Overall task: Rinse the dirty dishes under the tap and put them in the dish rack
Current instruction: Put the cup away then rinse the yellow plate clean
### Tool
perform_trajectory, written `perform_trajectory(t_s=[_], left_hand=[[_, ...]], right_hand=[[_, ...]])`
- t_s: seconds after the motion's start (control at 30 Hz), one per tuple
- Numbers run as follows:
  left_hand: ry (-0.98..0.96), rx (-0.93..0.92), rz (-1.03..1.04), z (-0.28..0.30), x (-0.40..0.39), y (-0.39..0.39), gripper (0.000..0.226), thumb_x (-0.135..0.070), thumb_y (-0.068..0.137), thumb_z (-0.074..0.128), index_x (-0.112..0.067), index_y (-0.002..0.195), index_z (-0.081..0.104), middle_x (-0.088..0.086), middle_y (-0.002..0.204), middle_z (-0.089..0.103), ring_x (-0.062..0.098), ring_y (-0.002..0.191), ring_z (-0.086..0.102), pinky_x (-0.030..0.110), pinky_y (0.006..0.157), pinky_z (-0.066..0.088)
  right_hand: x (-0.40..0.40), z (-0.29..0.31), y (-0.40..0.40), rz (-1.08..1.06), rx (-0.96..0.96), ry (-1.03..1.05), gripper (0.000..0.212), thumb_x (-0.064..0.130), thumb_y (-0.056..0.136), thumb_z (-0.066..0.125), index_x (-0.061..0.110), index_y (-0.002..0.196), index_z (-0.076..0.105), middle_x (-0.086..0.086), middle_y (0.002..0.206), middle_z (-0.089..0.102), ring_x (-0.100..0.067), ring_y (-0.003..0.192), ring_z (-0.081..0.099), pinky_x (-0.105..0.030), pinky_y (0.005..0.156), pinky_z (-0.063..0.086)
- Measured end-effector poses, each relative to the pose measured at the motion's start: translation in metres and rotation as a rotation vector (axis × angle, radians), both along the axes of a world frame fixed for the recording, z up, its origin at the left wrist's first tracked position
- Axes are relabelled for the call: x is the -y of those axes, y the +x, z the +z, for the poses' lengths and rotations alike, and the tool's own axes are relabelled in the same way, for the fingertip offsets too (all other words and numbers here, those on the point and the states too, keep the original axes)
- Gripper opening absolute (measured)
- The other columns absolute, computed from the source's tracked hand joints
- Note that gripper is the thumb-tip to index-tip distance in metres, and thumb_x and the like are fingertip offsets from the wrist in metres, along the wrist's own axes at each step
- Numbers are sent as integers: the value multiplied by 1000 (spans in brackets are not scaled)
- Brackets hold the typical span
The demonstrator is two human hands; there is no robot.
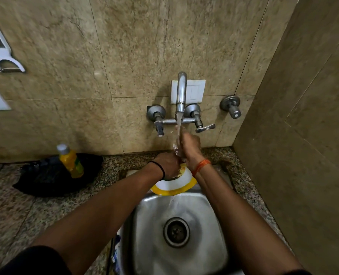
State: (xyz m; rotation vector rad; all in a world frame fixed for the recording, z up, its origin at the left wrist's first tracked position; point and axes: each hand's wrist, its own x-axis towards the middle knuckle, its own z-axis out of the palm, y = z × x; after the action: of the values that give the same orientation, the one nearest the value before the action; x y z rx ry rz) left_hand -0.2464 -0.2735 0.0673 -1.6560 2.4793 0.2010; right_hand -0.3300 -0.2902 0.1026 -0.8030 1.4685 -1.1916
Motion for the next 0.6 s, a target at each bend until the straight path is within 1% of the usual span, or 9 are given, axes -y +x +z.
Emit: perform_trajectory(t_s=[0.1,0.2,0.27,0.33,0.37,0.4,0.47,0.53,0.6], left_hand=[[-28,38,-43,12,-3,-1,33,-23,94,47,-9,122,59,16,123,62,35,112,58,37,87,47],[-20,28,-57,14,-1,-1,32,-26,92,49,-13,118,61,15,118,63,35,109,59,38,84,49],[-30,11,-64,15,1,-1,32,-26,91,49,-16,119,61,15,117,63,36,107,60,39,84,50],[-26,4,-68,19,0,-2,31,-24,91,49,-18,119,61,14,115,65,35,105,61,38,83,50],[-28,-1,-71,20,0,-3,30,-24,91,50,-18,117,61,14,114,65,35,104,61,37,81,50],[-37,-14,-73,21,-1,-2,29,-24,91,50,-18,117,62,13,113,65,35,103,62,36,79,50],[-57,-52,-60,21,-2,0,30,-25,89,52,-19,116,63,13,111,66,34,102,62,35,75,49],[-47,-86,-57,24,-4,2,30,-21,89,52,-17,116,63,15,110,66,35,100,62,35,73,47],[-39,-93,-49,28,-6,5,27,-18,90,52,-14,113,63,18,108,66,36,99,62,35,71,46]], right_hand=[[1,-1,-16,-49,26,20,28,39,79,69,17,64,59,1,61,54,-19,56,48,-30,56,39],[3,0,-34,-37,155,81,19,30,90,63,11,89,63,-3,83,63,-18,71,58,-30,60,47],[7,2,-42,-81,199,57,27,24,92,62,1,107,62,-12,101,67,-31,91,67,-33,64,51],[16,4,-46,-129,191,-8,26,17,93,61,-5,108,61,-12,89,66,-43,110,62,-38,67,54],[21,5,-47,-143,166,-37,21,16,92,62,-3,99,63,-10,80,64,-44,110,62,-38,67,55],[24,7,-47,-157,123,-43,15,18,90,66,3,87,64,-9,77,64,-41,105,65,-39,69,56],[35,3,-52,-189,-9,-42,22,27,81,74,12,70,62,-11,80,70,-35,91,71,-47,80,58],[39,-3,-53,-222,-258,-56,23,34,78,75,13,76,67,-11,87,73,-29,89,70,-44,86,56],[29,-3,-49,-216,-633,-137,21,33,83,68,16,97,70,-9,98,73,-29,95,67,-36,83,54]])
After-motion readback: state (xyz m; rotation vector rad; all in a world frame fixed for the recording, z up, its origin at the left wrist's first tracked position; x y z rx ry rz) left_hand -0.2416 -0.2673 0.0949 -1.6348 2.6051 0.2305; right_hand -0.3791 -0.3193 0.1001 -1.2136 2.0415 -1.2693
